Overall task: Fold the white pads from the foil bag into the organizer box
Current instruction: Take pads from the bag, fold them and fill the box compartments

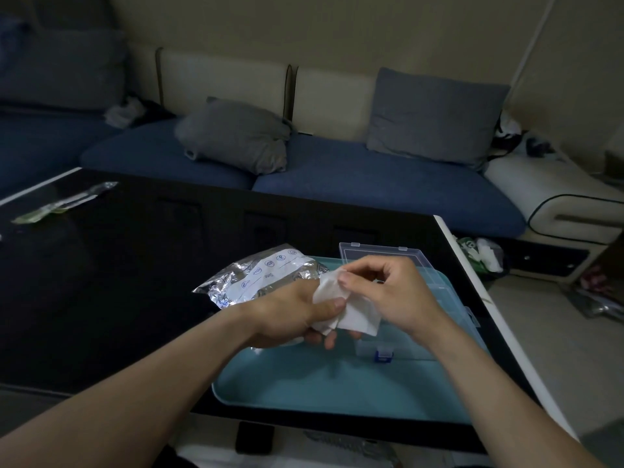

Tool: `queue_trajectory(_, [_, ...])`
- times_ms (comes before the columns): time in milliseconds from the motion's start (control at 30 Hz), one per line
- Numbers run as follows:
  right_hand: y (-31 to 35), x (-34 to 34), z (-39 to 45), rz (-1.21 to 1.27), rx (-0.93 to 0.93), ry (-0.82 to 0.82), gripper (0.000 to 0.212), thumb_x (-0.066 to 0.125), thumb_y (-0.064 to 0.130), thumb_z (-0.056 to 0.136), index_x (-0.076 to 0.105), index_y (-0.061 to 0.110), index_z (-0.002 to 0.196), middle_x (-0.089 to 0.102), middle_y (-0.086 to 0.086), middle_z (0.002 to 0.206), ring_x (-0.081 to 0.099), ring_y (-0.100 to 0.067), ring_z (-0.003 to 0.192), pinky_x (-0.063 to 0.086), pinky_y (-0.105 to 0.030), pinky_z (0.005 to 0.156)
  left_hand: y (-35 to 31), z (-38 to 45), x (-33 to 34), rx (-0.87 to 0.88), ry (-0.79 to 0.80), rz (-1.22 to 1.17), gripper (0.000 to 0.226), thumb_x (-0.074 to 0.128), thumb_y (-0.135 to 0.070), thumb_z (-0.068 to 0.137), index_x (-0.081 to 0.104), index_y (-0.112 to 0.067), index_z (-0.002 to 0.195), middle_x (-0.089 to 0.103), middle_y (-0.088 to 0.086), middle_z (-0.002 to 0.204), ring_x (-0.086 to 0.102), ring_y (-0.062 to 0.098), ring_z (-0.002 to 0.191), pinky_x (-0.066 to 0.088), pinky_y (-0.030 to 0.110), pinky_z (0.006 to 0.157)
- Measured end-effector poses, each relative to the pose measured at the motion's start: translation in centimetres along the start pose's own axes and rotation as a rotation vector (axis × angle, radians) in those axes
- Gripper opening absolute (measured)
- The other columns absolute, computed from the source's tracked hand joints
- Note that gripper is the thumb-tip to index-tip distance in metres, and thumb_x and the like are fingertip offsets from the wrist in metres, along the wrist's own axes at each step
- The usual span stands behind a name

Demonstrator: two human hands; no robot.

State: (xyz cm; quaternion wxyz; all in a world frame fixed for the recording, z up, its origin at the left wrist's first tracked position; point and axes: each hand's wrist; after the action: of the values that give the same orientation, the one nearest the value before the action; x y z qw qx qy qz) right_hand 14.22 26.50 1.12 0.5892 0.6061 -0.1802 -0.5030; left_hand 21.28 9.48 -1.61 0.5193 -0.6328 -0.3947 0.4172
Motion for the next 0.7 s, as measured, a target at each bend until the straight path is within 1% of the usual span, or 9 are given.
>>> queue_trajectory(67, [0.0, 0.1, 0.0, 0.035, 0.047, -0.010, 0.005, 0.076, 0.015, 0.087, 0.078, 0.019, 0.086, 0.076, 0.000, 0.085, 0.070, -0.012, 0.077, 0.057, -0.031, 0.072, -0.1, 0.0, 0.0, -0.010, 0.006, 0.010, 0.040, 0.042, -0.023, 0.105, 0.053, 0.015, 0.107, 0.068, 0.010, 0.075, 0.056, 0.011, 0.059, 0.040, 0.018, 0.055])
queue_trajectory(133, [0.0, 0.1, 0.1, 0.048, 0.078, -0.007, 0.007, 0.073, 0.014, 0.090, 0.077, 0.019, 0.086, 0.076, -0.002, 0.085, 0.069, -0.011, 0.077, 0.057, -0.034, 0.074, -0.4, -0.1, 0.1, -0.018, 0.009, 0.012, 0.034, 0.040, -0.020, 0.105, 0.054, 0.010, 0.108, 0.070, -0.002, 0.074, 0.056, 0.010, 0.058, 0.042, 0.017, 0.055])
queue_trajectory(233, [0.0, 0.1, 0.1, 0.021, 0.113, 0.057, 0.007, 0.068, 0.015, 0.094, 0.073, 0.015, 0.089, 0.075, -0.008, 0.086, 0.068, -0.013, 0.076, 0.057, -0.035, 0.073, -0.5, -0.3, -0.1, -0.034, -0.020, 0.017, 0.026, 0.042, -0.019, 0.105, 0.055, 0.004, 0.105, 0.068, 0.000, 0.072, 0.055, 0.015, 0.059, 0.044, 0.020, 0.058])
queue_trajectory(333, [0.1, 0.1, 0.0, 0.045, 0.149, 0.059, 0.007, 0.066, 0.013, 0.095, 0.071, 0.009, 0.092, 0.073, -0.003, 0.077, 0.067, -0.005, 0.066, 0.052, -0.019, 0.061, -0.2, -0.5, -0.4, -0.039, -0.005, 0.060, 0.037, 0.044, -0.029, 0.105, 0.061, 0.003, 0.105, 0.061, 0.022, 0.075, 0.046, 0.027, 0.062, 0.036, 0.027, 0.058])
queue_trajectory(433, [0.4, 0.1, 0.0, 0.050, 0.169, -0.001, 0.009, 0.064, 0.012, 0.097, 0.070, 0.010, 0.091, 0.072, 0.001, 0.070, 0.066, -0.003, 0.059, 0.048, -0.014, 0.054, -0.4, -0.5, -0.6, -0.036, 0.018, 0.096, 0.044, 0.036, -0.026, 0.107, 0.061, 0.010, 0.106, 0.061, -0.002, 0.062, 0.043, 0.023, 0.060, 0.035, 0.022, 0.054])
queue_trajectory(533, [0.4, 0.1, 0.1, -0.010, 0.109, -0.205, 0.010, 0.060, 0.016, 0.099, 0.068, 0.011, 0.094, 0.071, 0.002, 0.070, 0.063, 0.000, 0.056, 0.048, -0.016, 0.052, -0.6, -0.4, -0.4, -0.036, 0.008, 0.042, 0.041, 0.033, -0.023, 0.108, 0.060, 0.008, 0.105, 0.062, -0.008, 0.061, 0.042, 0.019, 0.059, 0.034, 0.019, 0.052])
queue_trajectory(600, [0.2, -0.5, 0.3, 0.036, 0.064, -0.391, 0.010, 0.060, 0.017, 0.100, 0.067, 0.011, 0.097, 0.071, 0.004, 0.074, 0.063, 0.001, 0.057, 0.049, -0.016, 0.052, -0.4, -0.3, -0.3, -0.045, -0.048, -0.060, 0.035, 0.033, -0.019, 0.108, 0.058, 0.006, 0.104, 0.068, -0.003, 0.071, 0.042, 0.016, 0.055, 0.033, 0.018, 0.048])
queue_trajectory(633, [0.2, -0.9, 0.4, 0.074, 0.057, -0.432, 0.009, 0.060, 0.017, 0.100, 0.068, 0.012, 0.099, 0.071, 0.004, 0.075, 0.062, 0.000, 0.057, 0.050, -0.017, 0.053, -0.3, -0.1, -0.3, -0.052, -0.092, -0.120, 0.033, 0.034, -0.018, 0.107, 0.058, 0.005, 0.104, 0.070, 0.006, 0.080, 0.041, 0.016, 0.052, 0.032, 0.018, 0.045])
queue_trajectory(700, [0.1, -1.2, 0.3, 0.101, 0.062, -0.370, 0.006, 0.064, 0.017, 0.097, 0.070, 0.015, 0.098, 0.072, 0.004, 0.076, 0.062, -0.004, 0.057, 0.053, -0.022, 0.058, -0.3, 0.0, -0.4, -0.074, -0.169, -0.245, 0.032, 0.036, -0.016, 0.107, 0.057, 0.007, 0.109, 0.067, 0.019, 0.091, 0.041, 0.018, 0.048, 0.033, 0.021, 0.043])
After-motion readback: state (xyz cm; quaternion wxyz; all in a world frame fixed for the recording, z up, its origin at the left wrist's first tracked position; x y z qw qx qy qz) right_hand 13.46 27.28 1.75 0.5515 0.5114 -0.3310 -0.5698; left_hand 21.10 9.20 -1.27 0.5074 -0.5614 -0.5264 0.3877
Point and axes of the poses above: each hand's wrist, its own z-axis towards the middle knuckle, its own x-axis out of the palm, y = z × x
